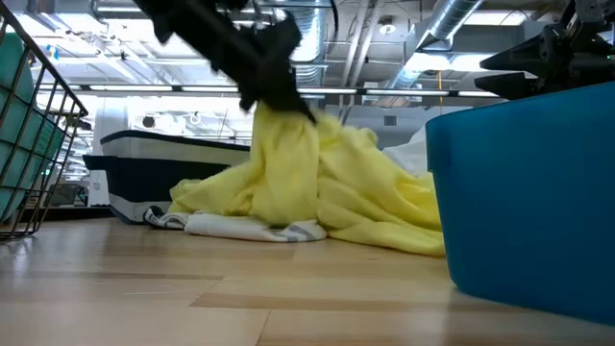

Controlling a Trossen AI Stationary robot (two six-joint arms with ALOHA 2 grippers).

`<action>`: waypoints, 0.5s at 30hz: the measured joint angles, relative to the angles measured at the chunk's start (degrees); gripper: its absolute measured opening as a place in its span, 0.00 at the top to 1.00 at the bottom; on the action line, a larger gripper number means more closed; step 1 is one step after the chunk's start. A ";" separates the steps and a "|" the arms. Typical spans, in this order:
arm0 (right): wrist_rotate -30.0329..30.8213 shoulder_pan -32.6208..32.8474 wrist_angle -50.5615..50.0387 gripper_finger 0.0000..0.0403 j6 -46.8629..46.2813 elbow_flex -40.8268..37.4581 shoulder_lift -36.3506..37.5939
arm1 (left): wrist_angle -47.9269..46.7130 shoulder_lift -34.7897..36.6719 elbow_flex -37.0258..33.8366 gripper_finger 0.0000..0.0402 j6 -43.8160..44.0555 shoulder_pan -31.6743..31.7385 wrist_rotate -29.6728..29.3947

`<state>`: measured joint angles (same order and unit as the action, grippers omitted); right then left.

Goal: Pick & Place Cloths
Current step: Put the yellow shirt into the blue laundry organizer

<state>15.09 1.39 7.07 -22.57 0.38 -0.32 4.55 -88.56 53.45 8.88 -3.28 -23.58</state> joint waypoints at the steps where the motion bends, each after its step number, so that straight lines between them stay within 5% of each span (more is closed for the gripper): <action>1: 0.00 0.00 0.02 0.66 0.00 0.00 0.00 | 0.18 2.12 0.20 0.99 -0.01 0.00 -0.27; 15: 0.04 -0.02 -0.28 0.67 0.01 -0.01 0.00 | 9.20 32.28 7.25 0.99 -18.34 0.26 -5.63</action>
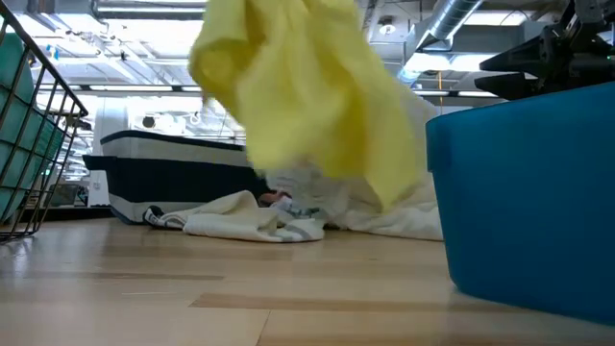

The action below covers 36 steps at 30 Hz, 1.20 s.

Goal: Pick & Place Cloths
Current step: Put the yellow shirt into the blue laundry organizer

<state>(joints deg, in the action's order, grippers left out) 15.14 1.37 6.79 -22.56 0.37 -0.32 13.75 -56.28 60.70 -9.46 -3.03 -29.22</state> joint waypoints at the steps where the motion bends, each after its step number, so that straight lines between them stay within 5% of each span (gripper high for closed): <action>1: 0.00 0.01 0.01 0.67 0.01 0.01 0.00 | 0.87 0.99 0.87 0.99 -1.79 0.39 -0.75; 17: 1.86 0.00 -0.96 0.67 0.01 0.01 -0.02 | 1.50 2.50 17.63 0.99 -25.42 7.68 -3.22; 24: 1.92 0.01 -0.98 0.67 0.01 0.00 -0.02 | -0.85 0.09 16.67 0.99 -36.67 12.07 -13.87; 36: 1.92 0.00 -0.96 0.67 0.01 0.01 -0.02 | -1.58 -5.58 10.52 0.99 -38.77 25.82 -12.38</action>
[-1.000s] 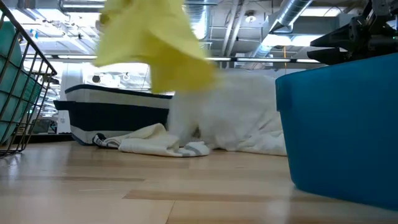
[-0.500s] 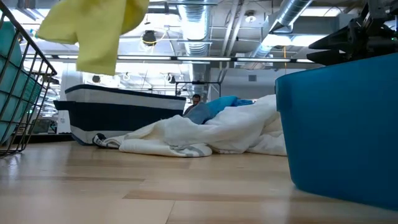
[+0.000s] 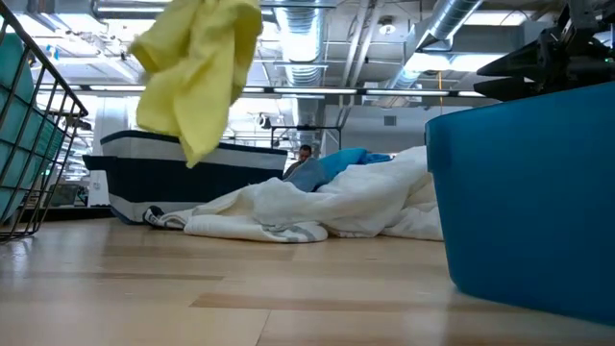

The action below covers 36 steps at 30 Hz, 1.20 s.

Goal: Pick & Place Cloths
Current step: Put the yellow shirt into the blue laundry organizer

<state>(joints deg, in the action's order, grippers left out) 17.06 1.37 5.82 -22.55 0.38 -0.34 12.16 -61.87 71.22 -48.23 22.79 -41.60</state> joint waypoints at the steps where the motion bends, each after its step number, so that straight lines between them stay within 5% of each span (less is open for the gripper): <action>1: 0.00 0.00 0.00 0.67 0.00 0.00 0.00 | -0.11 -0.12 -0.37 0.99 0.00 1.55 0.69; 11: -0.02 0.01 -0.17 0.67 -1.42 -0.01 0.00 | -0.21 -0.15 -1.59 0.99 0.31 12.24 7.25; 18: -0.02 0.02 -0.85 0.67 -2.84 0.00 -0.01 | -7.42 -0.11 -1.61 0.99 1.29 9.93 7.98; 27: -0.02 0.02 -1.09 0.67 -3.50 -0.02 0.00 | -16.16 -0.11 -11.19 0.99 17.90 3.70 7.82; 36: -0.02 0.02 -1.14 0.67 -3.48 -0.01 0.00 | -17.22 -0.11 -22.43 0.99 27.95 -2.80 -7.35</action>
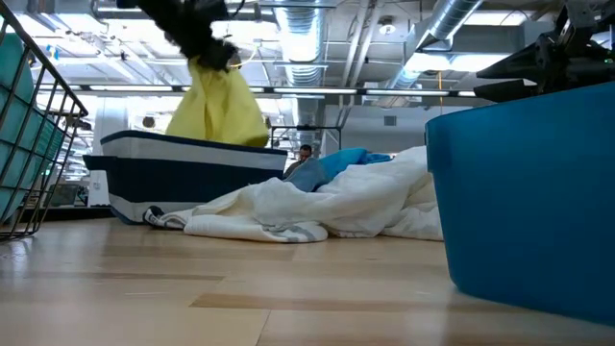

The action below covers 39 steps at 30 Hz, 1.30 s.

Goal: Pick & Place Cloths
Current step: Put the yellow shirt into the blue laundry organizer

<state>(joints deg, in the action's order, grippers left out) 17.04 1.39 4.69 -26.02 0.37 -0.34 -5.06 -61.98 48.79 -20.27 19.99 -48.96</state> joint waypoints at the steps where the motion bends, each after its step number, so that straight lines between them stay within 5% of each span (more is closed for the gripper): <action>1: 0.00 0.00 0.00 0.67 0.00 0.01 0.00 | -0.04 0.00 -1.19 0.99 0.63 0.02 -0.99; 7: 0.00 0.00 0.00 0.67 0.02 0.00 -0.02 | -0.18 0.00 -8.15 0.99 9.81 3.16 0.54; 15: 0.00 0.00 0.00 0.67 0.02 0.01 -0.02 | -7.03 0.00 -10.21 0.99 30.92 6.89 19.49; 22: 0.00 0.00 0.00 0.67 0.02 0.01 0.00 | -17.40 0.00 -10.25 0.96 40.49 11.43 25.32; 39: 0.00 0.00 0.44 0.66 0.02 -0.01 0.00 | -15.46 14.33 -7.11 0.40 39.81 14.82 29.64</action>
<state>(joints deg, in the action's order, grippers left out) 17.04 1.39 5.13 -26.00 0.37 -0.34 -20.52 -47.65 41.68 19.54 34.81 -19.31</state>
